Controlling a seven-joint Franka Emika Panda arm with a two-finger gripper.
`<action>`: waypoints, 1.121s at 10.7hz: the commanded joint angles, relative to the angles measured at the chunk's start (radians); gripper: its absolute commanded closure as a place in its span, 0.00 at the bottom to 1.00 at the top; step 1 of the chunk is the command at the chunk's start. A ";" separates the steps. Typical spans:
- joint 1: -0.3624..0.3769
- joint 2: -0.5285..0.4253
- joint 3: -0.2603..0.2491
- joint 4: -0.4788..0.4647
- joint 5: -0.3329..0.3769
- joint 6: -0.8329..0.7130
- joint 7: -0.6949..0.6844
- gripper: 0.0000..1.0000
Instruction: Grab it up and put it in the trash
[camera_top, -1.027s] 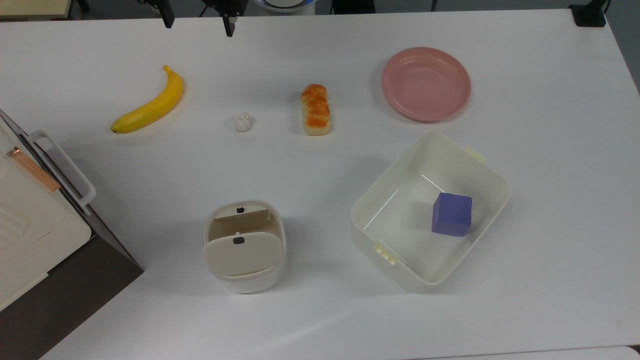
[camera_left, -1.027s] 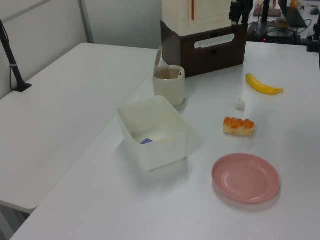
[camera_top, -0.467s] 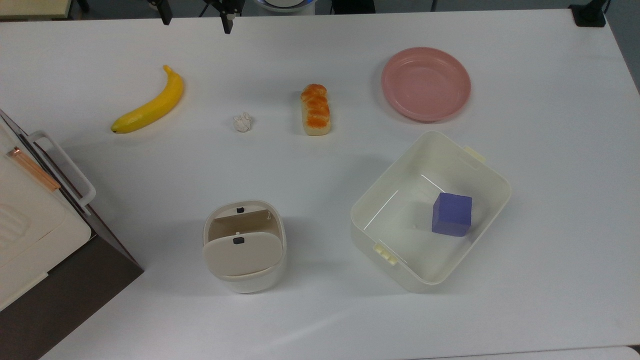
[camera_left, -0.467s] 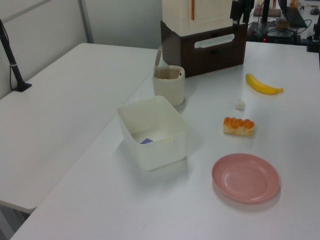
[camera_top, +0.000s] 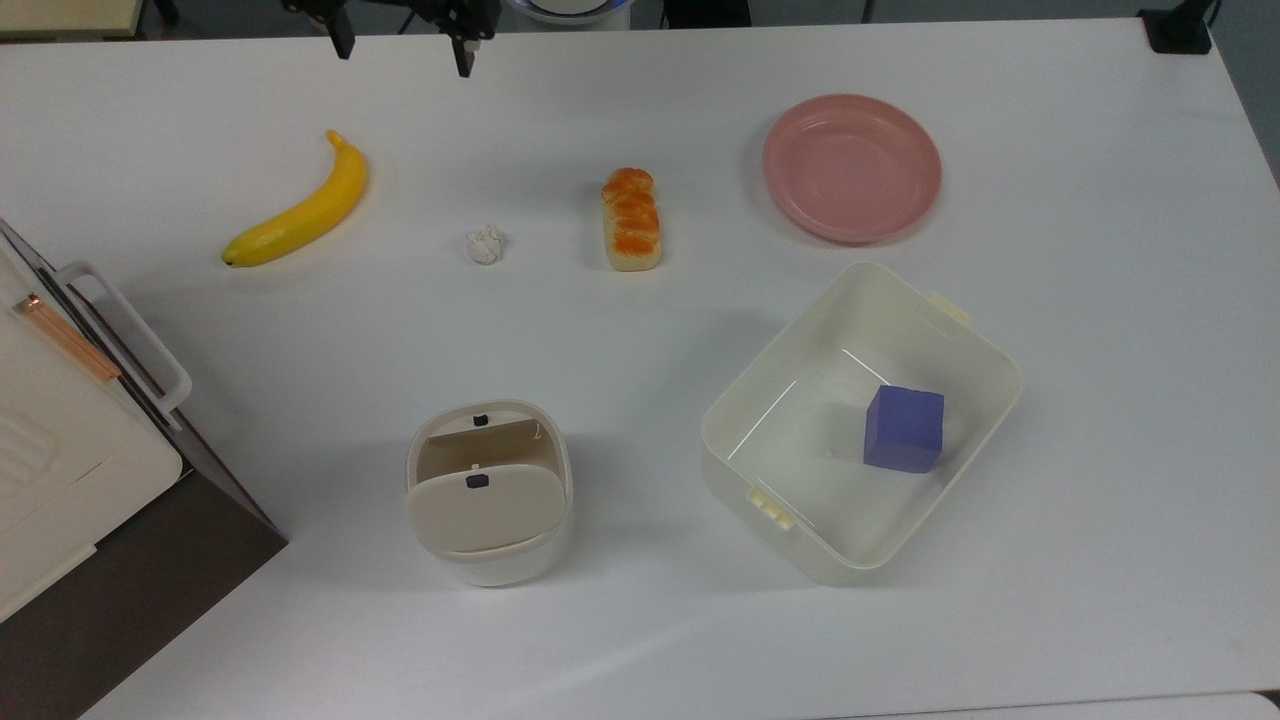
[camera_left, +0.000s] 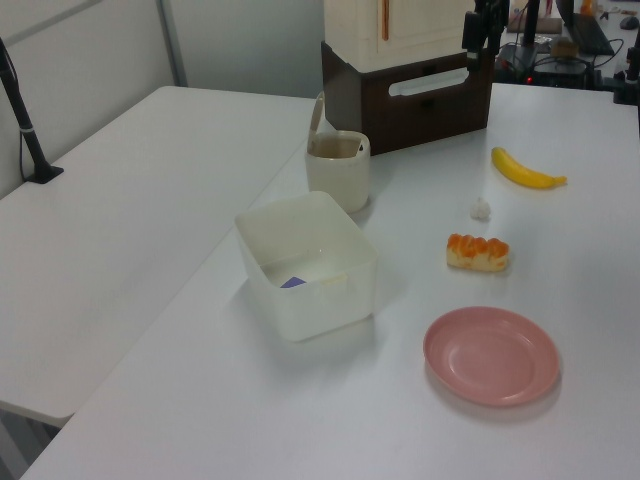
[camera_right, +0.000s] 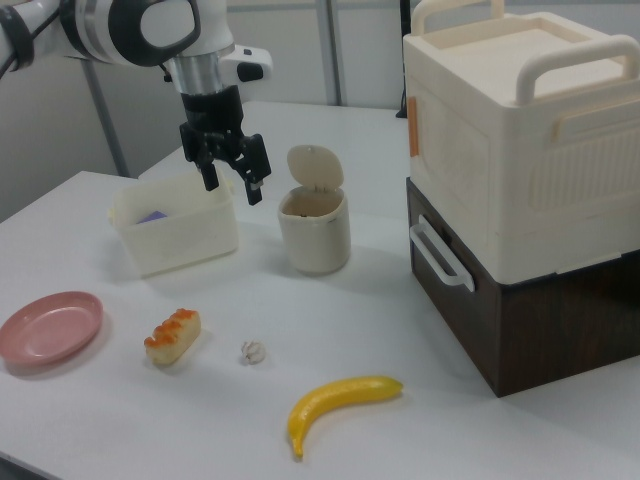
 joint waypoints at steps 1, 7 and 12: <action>0.020 -0.037 0.003 -0.041 -0.026 -0.010 -0.001 0.00; 0.033 -0.040 0.042 -0.196 -0.026 0.117 0.002 0.00; 0.017 -0.083 0.042 -0.441 -0.035 0.303 0.000 0.00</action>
